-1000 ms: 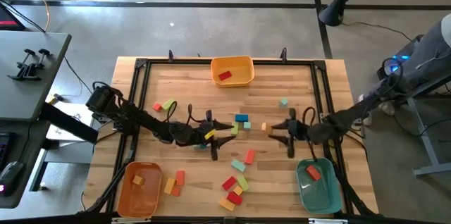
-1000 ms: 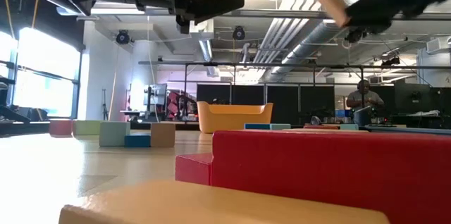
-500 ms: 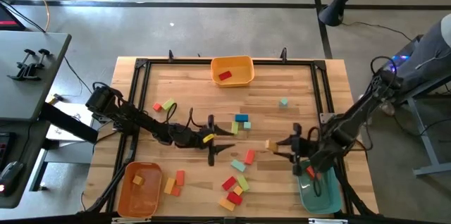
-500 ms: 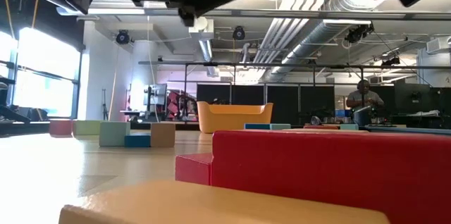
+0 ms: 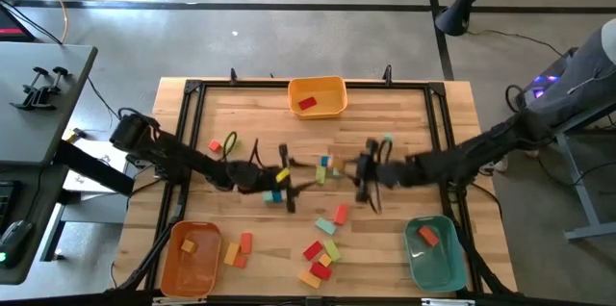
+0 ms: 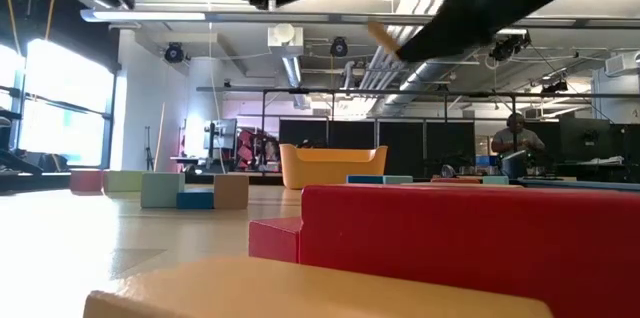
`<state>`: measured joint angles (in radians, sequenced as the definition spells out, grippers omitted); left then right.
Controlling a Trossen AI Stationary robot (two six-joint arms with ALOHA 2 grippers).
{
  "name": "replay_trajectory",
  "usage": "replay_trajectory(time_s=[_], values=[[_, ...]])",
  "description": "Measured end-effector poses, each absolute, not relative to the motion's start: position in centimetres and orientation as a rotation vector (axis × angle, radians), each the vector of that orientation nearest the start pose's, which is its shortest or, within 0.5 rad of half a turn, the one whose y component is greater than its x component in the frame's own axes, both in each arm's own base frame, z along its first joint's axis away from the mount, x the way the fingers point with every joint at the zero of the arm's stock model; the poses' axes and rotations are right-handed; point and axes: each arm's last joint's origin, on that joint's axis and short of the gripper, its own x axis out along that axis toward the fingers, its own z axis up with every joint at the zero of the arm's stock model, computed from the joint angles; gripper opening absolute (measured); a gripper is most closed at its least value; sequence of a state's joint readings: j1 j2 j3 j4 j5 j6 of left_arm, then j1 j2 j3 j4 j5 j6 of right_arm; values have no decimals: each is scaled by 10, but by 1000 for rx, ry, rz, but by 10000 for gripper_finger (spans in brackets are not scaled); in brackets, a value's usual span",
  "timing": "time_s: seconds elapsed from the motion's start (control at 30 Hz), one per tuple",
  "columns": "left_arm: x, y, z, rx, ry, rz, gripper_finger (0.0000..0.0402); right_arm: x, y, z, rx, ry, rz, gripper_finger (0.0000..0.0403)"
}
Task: Sort blocks by size
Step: Put the small yellow rectangle block into the yellow bin
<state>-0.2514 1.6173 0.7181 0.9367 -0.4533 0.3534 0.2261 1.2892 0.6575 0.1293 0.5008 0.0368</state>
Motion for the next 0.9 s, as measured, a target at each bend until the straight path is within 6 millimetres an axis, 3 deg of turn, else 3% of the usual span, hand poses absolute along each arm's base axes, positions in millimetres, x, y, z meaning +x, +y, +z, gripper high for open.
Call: replay_trajectory(time_s=[0.2,0.37,0.7,0.9], values=[[321,-4,219,278,84,292,165,263,-29,216,49,471,-388,126],[319,39,213,153,129,304,165,260,-62,221,75,419,-434,126],[313,73,213,129,139,390,165,251,-109,228,189,379,-518,126],[309,89,214,150,130,441,165,265,-134,207,180,456,-589,126]])
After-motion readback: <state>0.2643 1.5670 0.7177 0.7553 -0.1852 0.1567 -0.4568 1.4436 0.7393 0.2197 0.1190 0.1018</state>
